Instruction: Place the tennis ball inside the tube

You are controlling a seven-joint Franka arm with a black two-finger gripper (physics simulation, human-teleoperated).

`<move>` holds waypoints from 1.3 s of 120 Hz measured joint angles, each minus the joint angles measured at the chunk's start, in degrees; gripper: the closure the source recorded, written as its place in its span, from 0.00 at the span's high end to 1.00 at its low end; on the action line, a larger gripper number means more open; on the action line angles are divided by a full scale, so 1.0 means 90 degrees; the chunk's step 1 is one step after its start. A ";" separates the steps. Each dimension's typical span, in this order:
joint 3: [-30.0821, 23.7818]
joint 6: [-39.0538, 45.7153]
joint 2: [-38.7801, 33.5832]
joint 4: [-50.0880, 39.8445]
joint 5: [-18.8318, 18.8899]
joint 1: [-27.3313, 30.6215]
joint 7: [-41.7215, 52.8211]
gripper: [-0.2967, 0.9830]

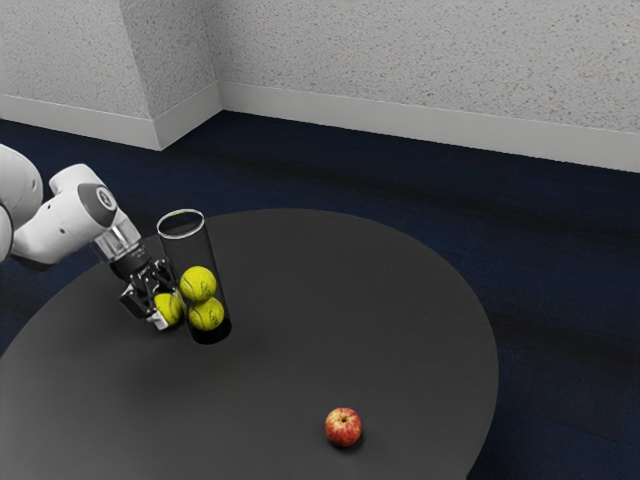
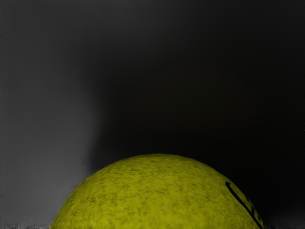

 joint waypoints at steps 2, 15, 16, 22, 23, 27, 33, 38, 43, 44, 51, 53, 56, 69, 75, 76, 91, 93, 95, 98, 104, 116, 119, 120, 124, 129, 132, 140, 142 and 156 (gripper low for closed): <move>0.0000 -0.0005 -0.0006 0.0000 0.0001 0.0000 -0.0006 0.53; 0.0002 -0.0034 -0.0082 0.0000 0.0018 -0.0001 -0.0045 0.50; 0.0002 -0.0036 -0.0090 0.0000 0.0021 -0.0001 -0.0048 0.50; 0.0004 -0.0048 -0.0161 0.0000 0.0044 -0.0001 -0.0068 0.49; 0.0005 -0.0051 -0.0179 0.0000 0.0048 -0.0001 -0.0071 0.49; 0.0008 -0.0071 -0.0252 0.0000 0.0075 -0.0001 -0.0084 0.49; 0.0011 -0.0099 -0.0363 0.0000 0.0133 -0.0001 -0.0103 0.49; 0.0016 -0.0117 -0.0458 0.0005 0.0197 -0.0001 -0.0117 0.48; 0.0019 -0.0131 -0.0581 0.0008 0.0267 -0.0002 -0.0131 0.48; 0.0020 -0.0133 -0.0604 0.0008 0.0282 -0.0002 -0.0133 0.48; 0.0021 -0.0148 -0.0813 0.0009 0.0394 -0.0002 -0.0151 0.48; 0.0023 -0.0153 -0.0890 0.0009 0.0430 -0.0001 -0.0155 0.48; 0.0027 -0.0165 -0.1003 0.0010 0.0480 -0.0001 -0.0162 0.48; 0.0057 -0.0218 -0.1492 0.0032 0.0738 0.0005 -0.0186 0.48; 0.0084 -0.0230 -0.1686 0.0052 0.0859 0.0001 -0.0196 0.48; 0.0092 -0.0231 -0.1713 0.0055 0.0877 0.0002 -0.0197 0.48; 0.0160 -0.0237 -0.2156 0.0078 0.1100 0.0008 -0.0213 0.49; 0.0163 -0.0236 -0.2210 0.0079 0.1121 0.0008 -0.0214 0.49; 0.0165 -0.0236 -0.2264 0.0082 0.1139 0.0008 -0.0215 0.49; 0.0167 -0.0235 -0.2346 0.0083 0.1164 0.0007 -0.0216 0.49; 0.0166 -0.0242 -0.2513 0.0080 0.1247 0.0007 -0.0219 0.49; 0.0084 -0.0292 -0.2794 0.0066 0.1363 0.0037 -0.0228 0.49; 0.0009 -0.0311 -0.2856 0.0060 0.1380 0.0067 -0.0232 0.49; -0.0018 -0.0317 -0.2873 0.0059 0.1385 0.0073 -0.0233 0.49; -0.0142 -0.0339 -0.2927 0.0050 0.1402 0.0096 -0.0237 0.49; -0.0302 -0.0362 -0.2977 0.0044 0.1417 0.0094 -0.0242 0.50; -0.0388 -0.0373 -0.2994 0.0045 0.1424 0.0071 -0.0245 0.50; -0.0580 -0.0396 -0.3014 0.0041 0.1438 -0.0024 -0.0252 0.50; -0.0610 -0.0401 -0.3013 0.0041 0.1441 -0.0058 -0.0253 0.50; -0.0773 -0.0405 -0.3012 0.0039 0.1525 -0.0149 -0.0263 0.50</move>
